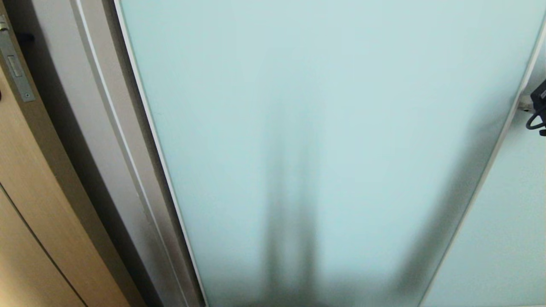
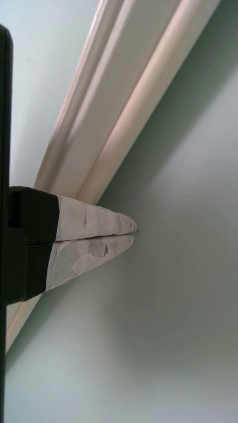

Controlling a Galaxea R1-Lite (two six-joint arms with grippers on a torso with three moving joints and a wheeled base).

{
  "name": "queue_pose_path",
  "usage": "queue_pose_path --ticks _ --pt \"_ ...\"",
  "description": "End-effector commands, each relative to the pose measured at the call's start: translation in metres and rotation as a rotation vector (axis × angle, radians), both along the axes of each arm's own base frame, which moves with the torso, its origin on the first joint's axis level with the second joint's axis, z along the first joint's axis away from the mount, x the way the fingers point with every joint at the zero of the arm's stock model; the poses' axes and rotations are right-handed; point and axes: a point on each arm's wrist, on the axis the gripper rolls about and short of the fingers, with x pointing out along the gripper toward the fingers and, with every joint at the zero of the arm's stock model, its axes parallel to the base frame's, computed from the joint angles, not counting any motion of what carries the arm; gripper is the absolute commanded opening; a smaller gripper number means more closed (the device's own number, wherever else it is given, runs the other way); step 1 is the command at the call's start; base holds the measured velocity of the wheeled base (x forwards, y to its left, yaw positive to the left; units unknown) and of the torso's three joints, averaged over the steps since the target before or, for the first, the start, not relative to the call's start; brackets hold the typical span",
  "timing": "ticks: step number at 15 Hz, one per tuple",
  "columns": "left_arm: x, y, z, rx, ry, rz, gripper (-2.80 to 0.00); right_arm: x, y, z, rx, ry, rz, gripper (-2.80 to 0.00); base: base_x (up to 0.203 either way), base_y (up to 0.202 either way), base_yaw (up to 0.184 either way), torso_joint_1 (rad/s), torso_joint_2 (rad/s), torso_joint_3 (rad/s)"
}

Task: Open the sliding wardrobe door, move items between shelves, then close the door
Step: Close the door

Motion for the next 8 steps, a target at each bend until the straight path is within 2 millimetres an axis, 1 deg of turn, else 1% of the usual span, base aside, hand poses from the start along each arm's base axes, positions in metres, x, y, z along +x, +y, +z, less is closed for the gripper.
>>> queue_pose_path --ticks 1,8 --pt "0.0002 0.0 -0.0005 0.001 0.004 0.0 -2.8 -0.001 -0.0011 0.0024 -0.003 -0.011 -0.012 -2.8 0.0 0.0 0.0 0.0 0.0 0.0" --pt "0.0002 0.0 -0.0005 0.001 0.004 0.0 -2.8 -0.0017 -0.0009 0.0018 -0.005 -0.01 -0.016 -2.8 0.0 0.0 0.0 0.0 0.0 0.0"
